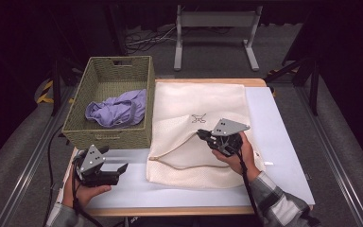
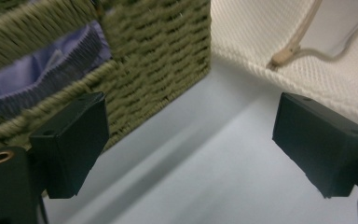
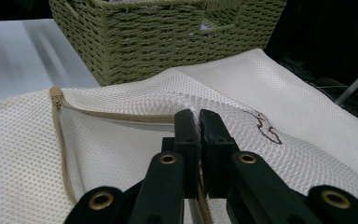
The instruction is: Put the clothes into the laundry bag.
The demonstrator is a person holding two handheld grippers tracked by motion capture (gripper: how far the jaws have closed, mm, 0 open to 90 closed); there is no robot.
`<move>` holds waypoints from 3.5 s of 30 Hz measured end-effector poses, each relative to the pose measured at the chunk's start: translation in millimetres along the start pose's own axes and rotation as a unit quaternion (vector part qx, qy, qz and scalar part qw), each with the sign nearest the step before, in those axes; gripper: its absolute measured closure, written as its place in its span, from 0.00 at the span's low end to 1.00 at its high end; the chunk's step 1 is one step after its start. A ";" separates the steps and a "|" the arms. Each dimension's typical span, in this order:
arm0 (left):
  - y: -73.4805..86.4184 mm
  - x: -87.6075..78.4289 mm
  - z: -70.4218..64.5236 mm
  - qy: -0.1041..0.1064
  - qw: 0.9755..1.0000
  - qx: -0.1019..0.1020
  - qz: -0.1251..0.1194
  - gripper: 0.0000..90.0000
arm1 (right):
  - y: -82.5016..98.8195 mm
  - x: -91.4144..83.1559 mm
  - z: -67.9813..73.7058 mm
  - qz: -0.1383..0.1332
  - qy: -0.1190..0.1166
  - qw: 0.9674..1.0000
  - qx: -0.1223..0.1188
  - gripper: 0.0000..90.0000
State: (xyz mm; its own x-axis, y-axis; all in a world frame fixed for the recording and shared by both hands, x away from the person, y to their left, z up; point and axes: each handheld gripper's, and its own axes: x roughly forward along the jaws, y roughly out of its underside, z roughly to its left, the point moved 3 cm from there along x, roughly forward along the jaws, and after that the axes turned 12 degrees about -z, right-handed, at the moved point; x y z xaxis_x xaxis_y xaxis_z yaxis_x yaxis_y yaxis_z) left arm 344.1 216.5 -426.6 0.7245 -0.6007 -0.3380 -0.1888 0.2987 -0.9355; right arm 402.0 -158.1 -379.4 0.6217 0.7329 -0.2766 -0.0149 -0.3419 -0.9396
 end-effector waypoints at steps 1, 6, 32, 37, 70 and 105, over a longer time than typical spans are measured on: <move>-2.3 -1.2 0.7 -0.001 1.000 0.001 -0.003 0.12 | 0.1 -0.5 -0.2 0.000 0.000 1.000 0.000 0.97; -22.5 -6.1 8.3 -0.008 1.000 0.014 -0.018 0.10 | 0.0 -2.4 -1.3 -0.002 0.000 1.000 0.003 0.97; -97.4 85.9 75.4 0.008 0.996 0.053 0.075 0.07 | 1.5 -8.6 -1.7 0.001 -0.006 1.000 0.009 0.96; -102.2 106.5 84.6 0.006 0.994 0.057 0.090 0.07 | 2.4 -8.8 -1.9 0.001 -0.010 1.000 0.014 0.96; -53.1 181.1 146.6 0.009 0.962 0.050 0.267 0.03 | 16.9 -7.6 11.4 0.041 -0.023 0.999 0.011 0.96; -77.6 159.6 144.0 -0.013 0.965 0.089 0.248 0.83 | 21.9 -3.4 12.6 0.044 -0.024 0.999 0.012 0.97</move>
State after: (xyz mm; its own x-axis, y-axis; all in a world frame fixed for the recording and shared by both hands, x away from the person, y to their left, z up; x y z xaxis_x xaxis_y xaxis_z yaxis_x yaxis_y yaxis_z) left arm 569.8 204.3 -393.1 0.5902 -0.3334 -0.7352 -0.4020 0.6684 -0.6258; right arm 389.7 -160.7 -401.6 0.5793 0.7276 -0.3675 -0.0871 -0.3930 -0.9154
